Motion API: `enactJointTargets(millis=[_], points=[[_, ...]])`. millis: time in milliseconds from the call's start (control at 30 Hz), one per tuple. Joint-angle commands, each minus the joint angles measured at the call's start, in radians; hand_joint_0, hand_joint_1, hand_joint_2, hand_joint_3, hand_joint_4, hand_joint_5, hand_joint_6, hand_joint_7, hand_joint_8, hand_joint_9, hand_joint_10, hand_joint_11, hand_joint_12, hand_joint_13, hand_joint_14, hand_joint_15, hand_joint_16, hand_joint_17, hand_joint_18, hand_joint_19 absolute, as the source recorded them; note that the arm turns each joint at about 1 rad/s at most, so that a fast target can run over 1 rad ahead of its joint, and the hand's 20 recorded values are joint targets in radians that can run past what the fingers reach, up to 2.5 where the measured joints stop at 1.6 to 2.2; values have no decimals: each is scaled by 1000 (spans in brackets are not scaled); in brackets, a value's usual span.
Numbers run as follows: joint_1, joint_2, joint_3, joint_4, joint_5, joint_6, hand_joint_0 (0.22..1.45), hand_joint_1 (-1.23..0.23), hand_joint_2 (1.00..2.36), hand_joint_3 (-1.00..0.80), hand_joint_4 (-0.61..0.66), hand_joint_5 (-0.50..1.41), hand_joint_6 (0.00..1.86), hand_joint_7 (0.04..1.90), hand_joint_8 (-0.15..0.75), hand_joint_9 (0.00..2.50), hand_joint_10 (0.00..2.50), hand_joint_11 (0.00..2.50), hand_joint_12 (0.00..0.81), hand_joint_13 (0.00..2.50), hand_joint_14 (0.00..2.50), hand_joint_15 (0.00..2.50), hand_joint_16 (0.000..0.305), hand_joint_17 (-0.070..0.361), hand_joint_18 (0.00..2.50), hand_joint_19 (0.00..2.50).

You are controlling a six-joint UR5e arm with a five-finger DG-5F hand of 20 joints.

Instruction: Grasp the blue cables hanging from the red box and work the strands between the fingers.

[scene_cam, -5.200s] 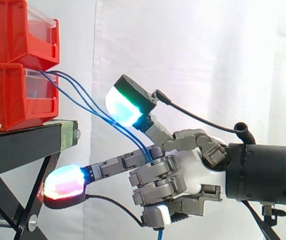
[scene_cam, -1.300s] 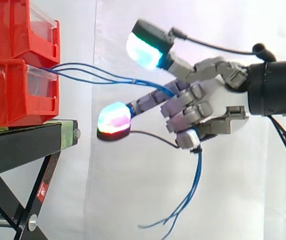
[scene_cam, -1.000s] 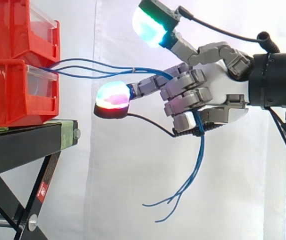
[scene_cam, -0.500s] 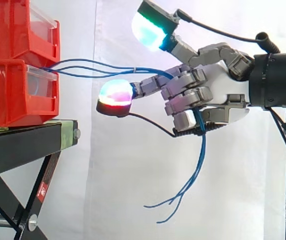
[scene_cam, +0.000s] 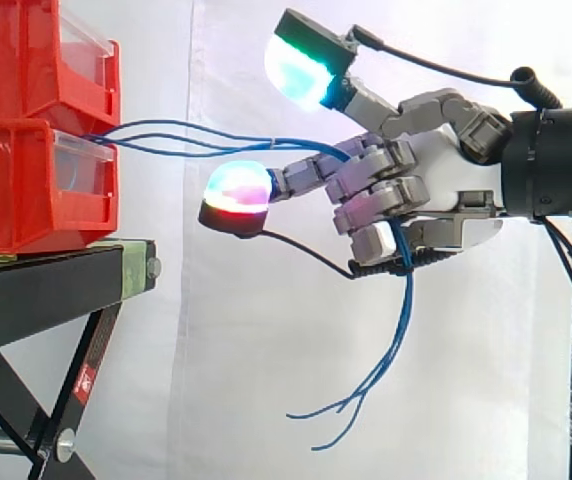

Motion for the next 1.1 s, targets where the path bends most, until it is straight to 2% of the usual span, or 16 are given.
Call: enactJointTargets(millis=[0,167,333,1067], points=[[0,8,0,-16,0,14,803,-620,1004,-894,293,298,9,1267,478,1742,2500,2500,586,1938,2500,1600,255,191,2500,583],[0,23,0,-25,5,13,810,-622,1005,-883,287,300,9,1275,478,1742,2500,2500,586,1938,2500,1600,255,191,2500,583],[-3,28,0,-41,25,14,820,-626,1006,-863,279,306,9,1288,478,1742,2500,2500,586,1938,2500,1600,255,191,2500,583],[0,31,0,-67,25,14,852,-627,1009,-802,263,354,0,1418,478,1742,2500,2500,586,1938,2500,1600,255,191,2500,583]])
